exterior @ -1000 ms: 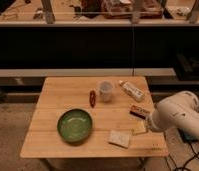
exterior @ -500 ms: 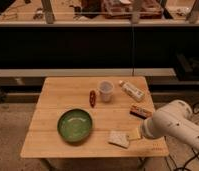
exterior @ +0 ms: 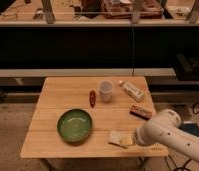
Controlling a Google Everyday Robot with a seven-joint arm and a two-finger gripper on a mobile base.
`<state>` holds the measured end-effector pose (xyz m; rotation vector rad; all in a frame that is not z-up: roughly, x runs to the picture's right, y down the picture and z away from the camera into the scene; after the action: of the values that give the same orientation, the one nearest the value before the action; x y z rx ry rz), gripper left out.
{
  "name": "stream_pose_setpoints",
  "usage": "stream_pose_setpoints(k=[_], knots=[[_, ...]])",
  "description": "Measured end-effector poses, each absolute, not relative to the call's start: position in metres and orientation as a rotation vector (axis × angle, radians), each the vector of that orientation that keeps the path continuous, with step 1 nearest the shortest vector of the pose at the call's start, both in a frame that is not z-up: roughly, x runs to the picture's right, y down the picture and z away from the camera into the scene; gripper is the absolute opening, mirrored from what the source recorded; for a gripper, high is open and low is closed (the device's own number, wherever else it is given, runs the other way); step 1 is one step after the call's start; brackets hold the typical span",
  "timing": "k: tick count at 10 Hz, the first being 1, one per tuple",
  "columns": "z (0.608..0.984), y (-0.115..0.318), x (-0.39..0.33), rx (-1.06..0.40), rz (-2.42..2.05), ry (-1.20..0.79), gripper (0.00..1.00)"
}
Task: Place the white sponge in the ceramic cup
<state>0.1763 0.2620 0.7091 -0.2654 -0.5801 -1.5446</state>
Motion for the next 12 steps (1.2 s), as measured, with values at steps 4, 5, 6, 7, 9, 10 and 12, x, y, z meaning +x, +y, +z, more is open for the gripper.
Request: stream_pose_setpoints(k=[4, 5, 6, 7, 9, 10, 12], knots=[[0.733, 0.271, 0.171, -0.280, -1.504, -0.613, 0.80], [0.735, 0.273, 0.172, -0.286, -1.489, -0.618, 0.80], [0.738, 0.275, 0.172, -0.291, -1.476, -0.624, 0.80], [0.741, 0.276, 0.171, -0.294, -1.475, -0.628, 0.80], [0.752, 0.277, 0.167, -0.298, -1.478, -0.638, 0.80], [0.758, 0.279, 0.167, -0.304, -1.469, -0.644, 0.80], [0.767, 0.279, 0.167, -0.309, -1.459, -0.650, 0.80]])
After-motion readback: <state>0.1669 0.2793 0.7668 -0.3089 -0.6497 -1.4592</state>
